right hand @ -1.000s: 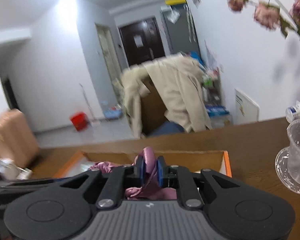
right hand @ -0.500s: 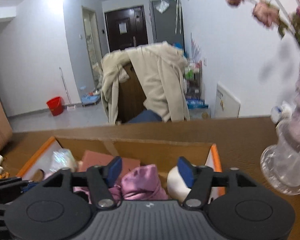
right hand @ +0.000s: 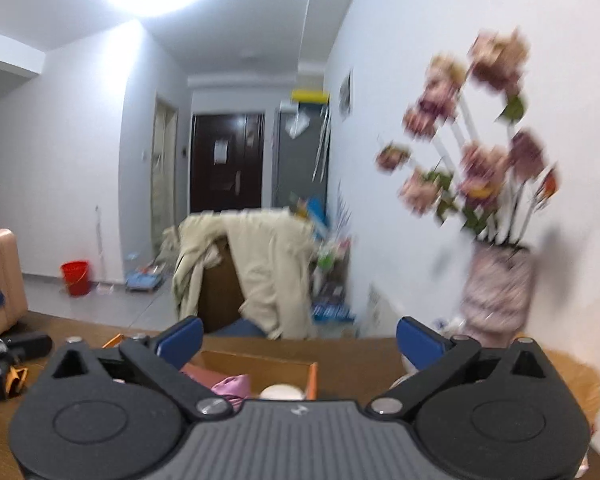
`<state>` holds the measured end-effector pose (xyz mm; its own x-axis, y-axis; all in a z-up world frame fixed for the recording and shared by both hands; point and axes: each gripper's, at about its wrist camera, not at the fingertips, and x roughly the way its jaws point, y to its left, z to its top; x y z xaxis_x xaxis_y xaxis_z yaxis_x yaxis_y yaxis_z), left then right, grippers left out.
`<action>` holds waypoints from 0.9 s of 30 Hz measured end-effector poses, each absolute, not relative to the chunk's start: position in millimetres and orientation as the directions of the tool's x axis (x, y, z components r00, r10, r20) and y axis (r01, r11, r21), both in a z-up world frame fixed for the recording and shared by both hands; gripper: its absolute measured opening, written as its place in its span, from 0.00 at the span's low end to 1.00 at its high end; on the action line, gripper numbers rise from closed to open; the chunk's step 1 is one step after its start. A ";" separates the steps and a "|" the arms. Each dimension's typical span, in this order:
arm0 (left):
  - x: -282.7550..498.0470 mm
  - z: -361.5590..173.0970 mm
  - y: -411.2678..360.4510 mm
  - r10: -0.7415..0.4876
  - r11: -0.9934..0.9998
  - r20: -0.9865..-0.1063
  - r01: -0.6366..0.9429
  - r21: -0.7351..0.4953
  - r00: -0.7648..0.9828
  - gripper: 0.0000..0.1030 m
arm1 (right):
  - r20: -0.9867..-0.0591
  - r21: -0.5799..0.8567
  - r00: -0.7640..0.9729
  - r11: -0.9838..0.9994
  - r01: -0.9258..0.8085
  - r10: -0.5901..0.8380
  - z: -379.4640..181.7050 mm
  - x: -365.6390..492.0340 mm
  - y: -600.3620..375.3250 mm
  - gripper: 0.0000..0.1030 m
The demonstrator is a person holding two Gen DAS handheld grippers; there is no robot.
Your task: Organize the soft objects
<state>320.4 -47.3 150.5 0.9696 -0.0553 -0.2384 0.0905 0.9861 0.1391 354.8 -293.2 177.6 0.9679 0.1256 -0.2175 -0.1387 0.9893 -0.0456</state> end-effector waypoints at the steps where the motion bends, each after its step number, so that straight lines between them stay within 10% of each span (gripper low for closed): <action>1: 312.2 150.9 -47.5 -0.055 0.986 -0.218 0.087 0.141 0.974 1.00 | -0.199 -0.049 0.972 0.989 -0.139 0.127 175.5 346.6 -294.0 1.00; 27: 127.8 86.9 -41.3 -0.092 0.993 -0.159 0.103 0.058 0.983 1.00 | -0.139 -0.022 0.979 0.988 -0.150 0.146 94.6 147.1 -268.1 1.00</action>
